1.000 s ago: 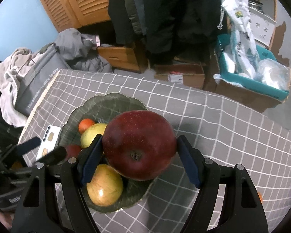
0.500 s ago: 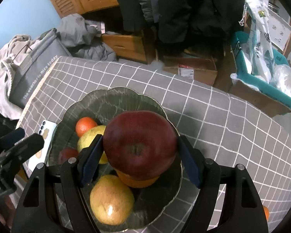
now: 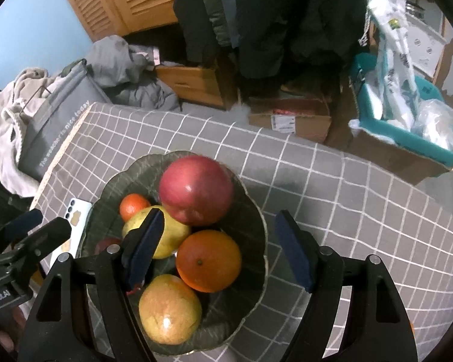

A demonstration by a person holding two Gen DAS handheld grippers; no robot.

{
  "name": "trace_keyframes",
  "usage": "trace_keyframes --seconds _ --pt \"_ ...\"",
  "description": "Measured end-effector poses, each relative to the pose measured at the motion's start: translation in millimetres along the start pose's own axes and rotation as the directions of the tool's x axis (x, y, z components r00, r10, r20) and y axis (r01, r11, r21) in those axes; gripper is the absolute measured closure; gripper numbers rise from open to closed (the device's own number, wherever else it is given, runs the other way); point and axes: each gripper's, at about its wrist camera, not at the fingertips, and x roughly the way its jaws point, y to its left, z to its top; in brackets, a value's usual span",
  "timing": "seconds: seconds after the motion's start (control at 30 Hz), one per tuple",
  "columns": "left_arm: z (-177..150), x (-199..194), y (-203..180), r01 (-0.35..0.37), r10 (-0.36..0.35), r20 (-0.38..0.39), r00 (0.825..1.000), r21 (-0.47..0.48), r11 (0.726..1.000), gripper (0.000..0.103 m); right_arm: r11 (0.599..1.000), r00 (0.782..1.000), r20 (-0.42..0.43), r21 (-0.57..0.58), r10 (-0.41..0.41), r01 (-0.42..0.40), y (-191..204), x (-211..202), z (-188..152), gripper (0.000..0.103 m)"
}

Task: Organize fruits
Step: 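Lift both tools from the plate and move toward the two oranges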

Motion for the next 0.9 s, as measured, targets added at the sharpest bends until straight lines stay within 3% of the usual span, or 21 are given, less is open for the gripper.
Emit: trace_keyframes --seconds 0.3,0.9 --pt "-1 -24 -6 0.017 -0.018 0.039 0.999 0.013 1.000 0.016 0.992 0.990 0.092 -0.049 -0.112 0.117 3 -46 -2 0.025" --pt "-13 -88 -43 0.065 -0.085 0.151 0.985 0.128 0.990 0.009 0.974 0.940 0.278 -0.055 -0.195 0.219 -5 -155 -15 0.020"
